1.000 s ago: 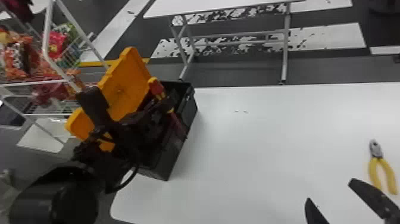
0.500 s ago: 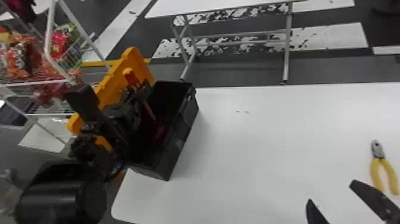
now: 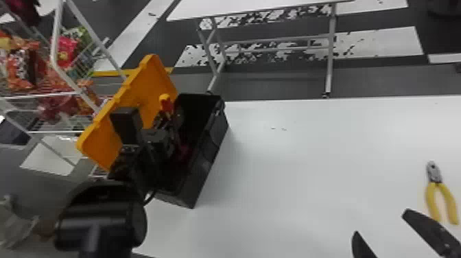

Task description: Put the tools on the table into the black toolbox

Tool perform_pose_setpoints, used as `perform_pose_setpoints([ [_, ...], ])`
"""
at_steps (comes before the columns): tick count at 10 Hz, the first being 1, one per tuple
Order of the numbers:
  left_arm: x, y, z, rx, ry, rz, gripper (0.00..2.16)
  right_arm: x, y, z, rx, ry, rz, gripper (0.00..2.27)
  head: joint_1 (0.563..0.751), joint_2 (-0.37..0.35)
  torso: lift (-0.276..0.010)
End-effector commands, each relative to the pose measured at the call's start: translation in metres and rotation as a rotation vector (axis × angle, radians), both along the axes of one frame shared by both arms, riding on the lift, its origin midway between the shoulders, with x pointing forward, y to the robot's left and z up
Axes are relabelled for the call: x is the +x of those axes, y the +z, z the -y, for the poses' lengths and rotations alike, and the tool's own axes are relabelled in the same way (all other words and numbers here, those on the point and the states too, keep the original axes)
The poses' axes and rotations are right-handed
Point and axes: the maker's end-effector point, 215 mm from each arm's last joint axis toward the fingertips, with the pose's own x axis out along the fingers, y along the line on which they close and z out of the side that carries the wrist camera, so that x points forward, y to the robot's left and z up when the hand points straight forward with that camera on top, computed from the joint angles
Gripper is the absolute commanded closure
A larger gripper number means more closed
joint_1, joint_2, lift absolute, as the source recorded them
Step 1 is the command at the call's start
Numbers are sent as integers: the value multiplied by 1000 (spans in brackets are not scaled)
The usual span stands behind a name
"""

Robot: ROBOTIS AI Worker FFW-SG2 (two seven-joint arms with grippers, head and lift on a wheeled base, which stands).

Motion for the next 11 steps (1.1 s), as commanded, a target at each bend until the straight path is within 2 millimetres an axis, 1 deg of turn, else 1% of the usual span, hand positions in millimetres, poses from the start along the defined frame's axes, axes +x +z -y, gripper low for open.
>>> perform_pose_setpoints([
  [1, 5, -11, -4, 2, 5, -17, 2128, 0, 1, 1, 1, -2, 5, 171, 695, 350, -75],
  [2, 4, -17, -8, 14, 11, -31, 2128, -1, 5, 1, 3, -4, 17, 171, 695, 350, -75],
  [3, 6, -18, -7, 8, 10, -24, 1517, -2, 5, 2, 2, -5, 17, 171, 695, 350, -75],
  [4, 5, -18, -8, -8, 17, -20, 259, -2, 5, 2, 3, -5, 18, 171, 695, 350, -75],
  [5, 5, -17, -9, -17, 26, -16, -2, -2, 7, 2, 4, -6, 24, 171, 695, 350, -75],
  [7, 1, -12, -3, -45, 20, -3, 19, -3, 7, 5, 5, -13, 24, 171, 695, 350, -75],
  [8, -8, -8, 8, -82, 12, 11, 19, -2, 10, 7, 10, -19, 35, 171, 695, 350, -75],
  [10, -25, 4, 50, -124, -27, 57, 19, 2, 11, 18, 8, -46, 36, 171, 695, 350, -75],
  [11, -32, 15, 68, -128, -47, 111, 22, 6, 12, 26, 6, -65, 37, 171, 695, 350, -75],
])
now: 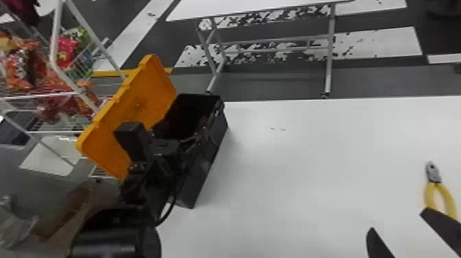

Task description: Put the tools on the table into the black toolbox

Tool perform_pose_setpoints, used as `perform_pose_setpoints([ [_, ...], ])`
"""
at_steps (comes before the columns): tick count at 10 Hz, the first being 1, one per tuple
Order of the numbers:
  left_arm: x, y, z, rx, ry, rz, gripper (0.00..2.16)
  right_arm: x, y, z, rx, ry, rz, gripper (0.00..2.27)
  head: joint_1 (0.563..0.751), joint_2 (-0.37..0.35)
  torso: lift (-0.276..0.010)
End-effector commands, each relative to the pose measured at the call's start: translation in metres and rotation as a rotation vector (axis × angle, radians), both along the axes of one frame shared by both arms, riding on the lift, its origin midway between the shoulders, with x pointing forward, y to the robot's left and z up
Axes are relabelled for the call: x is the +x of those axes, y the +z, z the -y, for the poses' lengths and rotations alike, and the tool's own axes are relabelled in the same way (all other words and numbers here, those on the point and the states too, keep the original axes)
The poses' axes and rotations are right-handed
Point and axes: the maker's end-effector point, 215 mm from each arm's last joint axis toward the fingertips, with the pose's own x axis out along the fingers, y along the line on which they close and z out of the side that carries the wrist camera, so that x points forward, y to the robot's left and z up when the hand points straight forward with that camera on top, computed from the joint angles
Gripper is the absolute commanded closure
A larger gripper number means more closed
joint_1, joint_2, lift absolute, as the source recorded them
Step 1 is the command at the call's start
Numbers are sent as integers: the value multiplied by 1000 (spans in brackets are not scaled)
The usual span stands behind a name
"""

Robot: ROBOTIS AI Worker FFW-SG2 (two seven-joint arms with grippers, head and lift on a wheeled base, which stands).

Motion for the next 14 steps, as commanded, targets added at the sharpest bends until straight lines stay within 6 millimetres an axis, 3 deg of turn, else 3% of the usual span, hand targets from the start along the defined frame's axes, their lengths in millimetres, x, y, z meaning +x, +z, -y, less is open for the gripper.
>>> perform_pose_setpoints([
  [1, -11, 17, 27, -5, -27, 85, 22, 5, -2, 16, 5, -38, -11, 171, 695, 350, -75],
  [3, -24, 18, 60, -19, -79, 143, 22, 15, -13, 46, 9, -108, -51, 171, 695, 340, -75],
  [6, -46, -5, 91, -52, -82, 126, 22, 26, -15, 97, 15, -217, -63, 171, 695, 193, -75],
  [8, -59, -22, 106, -65, -87, 111, 22, 31, -27, 127, 6, -259, -111, 171, 695, 128, -75],
  [12, -86, -46, 161, -62, -139, 142, 22, 42, -60, 149, -10, -294, -269, 174, 695, -7, -75],
  [14, -91, -54, 170, -66, -161, 129, 22, 47, -82, 147, -17, -305, -399, 174, 695, -77, -75],
])
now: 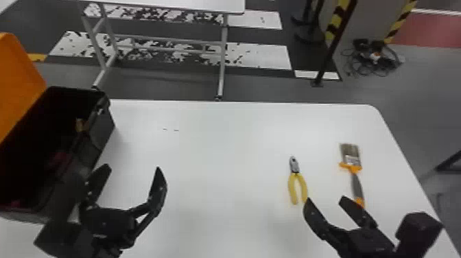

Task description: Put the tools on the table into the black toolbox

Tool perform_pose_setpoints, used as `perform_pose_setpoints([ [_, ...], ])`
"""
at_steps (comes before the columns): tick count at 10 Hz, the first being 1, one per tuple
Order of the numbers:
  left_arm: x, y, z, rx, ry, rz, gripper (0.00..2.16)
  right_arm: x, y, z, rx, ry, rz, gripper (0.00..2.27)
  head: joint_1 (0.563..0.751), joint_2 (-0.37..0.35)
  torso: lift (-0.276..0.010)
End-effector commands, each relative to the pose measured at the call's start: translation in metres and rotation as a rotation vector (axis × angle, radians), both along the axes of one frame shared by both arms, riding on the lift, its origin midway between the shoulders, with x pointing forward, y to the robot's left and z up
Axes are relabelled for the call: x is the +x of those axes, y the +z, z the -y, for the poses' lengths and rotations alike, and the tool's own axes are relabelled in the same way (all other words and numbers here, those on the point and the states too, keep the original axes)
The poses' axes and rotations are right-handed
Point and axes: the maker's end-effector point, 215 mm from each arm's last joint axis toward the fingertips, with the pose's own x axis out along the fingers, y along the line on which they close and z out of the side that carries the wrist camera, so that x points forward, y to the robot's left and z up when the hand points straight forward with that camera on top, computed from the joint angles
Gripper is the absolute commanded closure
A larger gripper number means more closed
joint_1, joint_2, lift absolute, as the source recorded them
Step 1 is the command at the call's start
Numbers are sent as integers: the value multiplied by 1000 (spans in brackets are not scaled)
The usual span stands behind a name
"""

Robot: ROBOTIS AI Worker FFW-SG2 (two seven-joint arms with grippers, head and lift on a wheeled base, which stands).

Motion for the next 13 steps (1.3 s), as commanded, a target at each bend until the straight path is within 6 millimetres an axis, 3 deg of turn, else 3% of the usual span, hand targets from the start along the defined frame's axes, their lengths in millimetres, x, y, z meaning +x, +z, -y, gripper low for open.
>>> perform_pose_setpoints([
  [1, -2, 0, 2, 1, -8, 1, 22, 0, -15, -8, 3, 7, -100, 174, 695, -88, -75],
  [4, -2, -3, 3, 5, -18, -3, 22, 18, -28, -13, -32, -11, -196, 174, 695, -78, -75],
  [9, -4, -15, 16, 13, -46, -33, 22, 60, -31, -15, -130, -65, -241, 174, 695, -81, -75],
  [13, -4, -23, 20, 27, -57, -59, 22, 76, -55, -11, -161, -98, -343, 174, 695, -91, -75],
])
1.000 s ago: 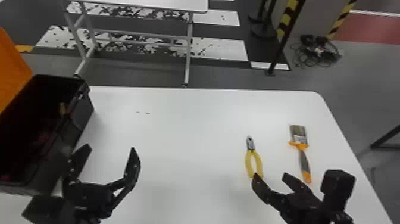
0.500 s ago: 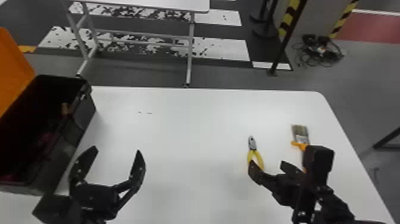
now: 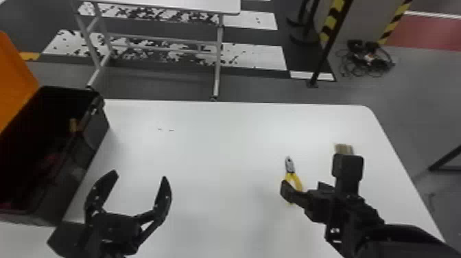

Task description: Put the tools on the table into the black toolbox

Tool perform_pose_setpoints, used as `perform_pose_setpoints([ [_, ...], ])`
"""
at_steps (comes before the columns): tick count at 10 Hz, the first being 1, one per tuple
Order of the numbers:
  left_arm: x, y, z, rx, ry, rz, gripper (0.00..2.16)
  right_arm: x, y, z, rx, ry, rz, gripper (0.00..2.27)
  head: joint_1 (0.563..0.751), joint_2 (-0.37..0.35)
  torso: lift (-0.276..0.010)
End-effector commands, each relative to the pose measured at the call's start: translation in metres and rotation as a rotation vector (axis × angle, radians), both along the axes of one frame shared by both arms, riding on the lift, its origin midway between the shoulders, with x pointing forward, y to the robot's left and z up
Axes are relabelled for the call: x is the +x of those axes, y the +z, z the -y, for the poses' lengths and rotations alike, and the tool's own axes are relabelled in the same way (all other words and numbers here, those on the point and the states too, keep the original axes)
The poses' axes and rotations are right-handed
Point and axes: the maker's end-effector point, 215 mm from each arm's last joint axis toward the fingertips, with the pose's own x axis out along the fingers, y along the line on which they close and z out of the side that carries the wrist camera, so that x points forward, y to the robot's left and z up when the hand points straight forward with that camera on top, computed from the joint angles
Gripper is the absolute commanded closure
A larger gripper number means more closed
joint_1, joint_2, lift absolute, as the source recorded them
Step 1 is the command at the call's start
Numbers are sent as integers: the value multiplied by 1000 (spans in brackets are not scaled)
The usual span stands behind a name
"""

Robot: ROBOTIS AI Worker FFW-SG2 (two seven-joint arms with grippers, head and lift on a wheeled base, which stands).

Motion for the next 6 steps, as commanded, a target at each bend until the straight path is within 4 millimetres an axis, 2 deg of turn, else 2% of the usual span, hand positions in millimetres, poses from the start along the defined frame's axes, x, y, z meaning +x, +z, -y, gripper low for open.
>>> perform_pose_setpoints([
  [1, 0, -6, 1, 7, -4, -22, 22, 6, -8, 2, -5, -9, -19, 174, 695, -93, -75],
  [6, 0, -13, 4, 18, -16, -44, 22, 12, -29, 2, -3, -11, -121, 174, 695, -105, -75],
])
